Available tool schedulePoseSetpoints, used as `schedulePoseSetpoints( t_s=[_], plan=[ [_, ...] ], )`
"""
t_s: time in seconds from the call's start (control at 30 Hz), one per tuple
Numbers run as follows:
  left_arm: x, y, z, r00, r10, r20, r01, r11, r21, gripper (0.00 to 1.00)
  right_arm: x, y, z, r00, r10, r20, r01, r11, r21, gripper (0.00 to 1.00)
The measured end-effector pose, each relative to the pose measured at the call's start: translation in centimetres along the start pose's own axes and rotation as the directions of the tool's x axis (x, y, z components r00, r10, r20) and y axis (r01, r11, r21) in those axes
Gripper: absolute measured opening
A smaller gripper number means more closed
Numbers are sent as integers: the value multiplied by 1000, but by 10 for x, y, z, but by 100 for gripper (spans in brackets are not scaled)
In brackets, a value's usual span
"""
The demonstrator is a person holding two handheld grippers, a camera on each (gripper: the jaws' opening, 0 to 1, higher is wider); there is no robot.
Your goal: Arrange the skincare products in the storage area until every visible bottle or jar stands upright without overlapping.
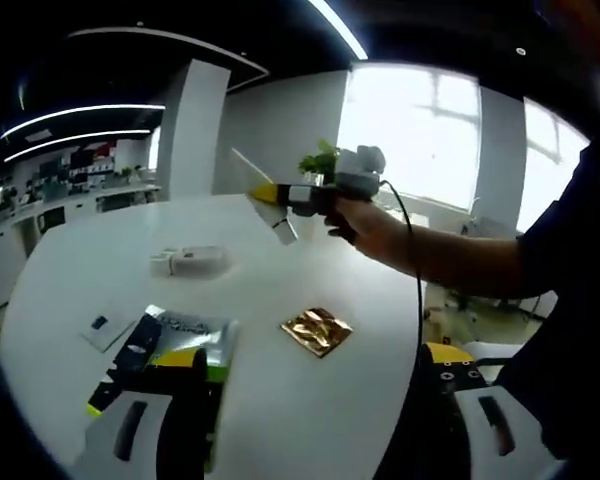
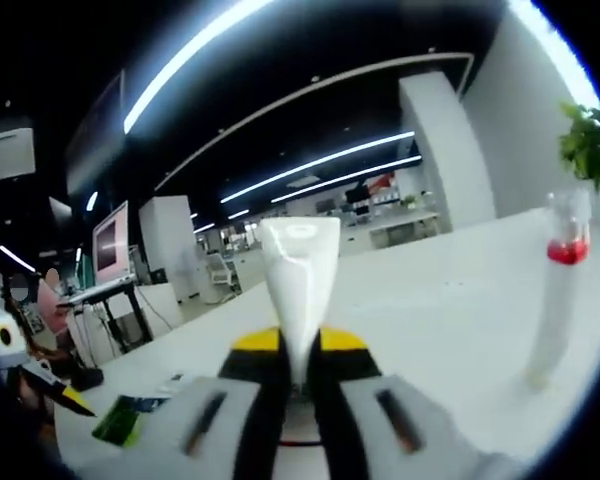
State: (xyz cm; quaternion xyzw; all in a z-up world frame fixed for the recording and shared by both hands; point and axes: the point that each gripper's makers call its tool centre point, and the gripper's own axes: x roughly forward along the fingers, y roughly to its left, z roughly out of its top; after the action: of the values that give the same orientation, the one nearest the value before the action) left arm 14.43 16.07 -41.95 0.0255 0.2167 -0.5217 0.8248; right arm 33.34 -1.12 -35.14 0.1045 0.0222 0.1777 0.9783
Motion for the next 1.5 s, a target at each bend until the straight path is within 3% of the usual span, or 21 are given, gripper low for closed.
schedulePoseSetpoints(
  t_s=[0.57, 0.7, 1.5],
  plan=[
    [65, -10, 42, 998, -57, 27, 56, 998, 42, 86, -30, -10, 15, 999, -19, 34, 18, 1000, 17, 6],
    [78, -4, 47, 998, -67, 21, 66, 997, 38, 86, -35, -12, 15, 999, -28, 36, 27, 999, 23, 6],
    [131, -16, 58, 994, -112, 1, 112, 993, 20, 85, -53, -2, 15, 998, -29, 48, 27, 999, 46, 6]
  ],
)
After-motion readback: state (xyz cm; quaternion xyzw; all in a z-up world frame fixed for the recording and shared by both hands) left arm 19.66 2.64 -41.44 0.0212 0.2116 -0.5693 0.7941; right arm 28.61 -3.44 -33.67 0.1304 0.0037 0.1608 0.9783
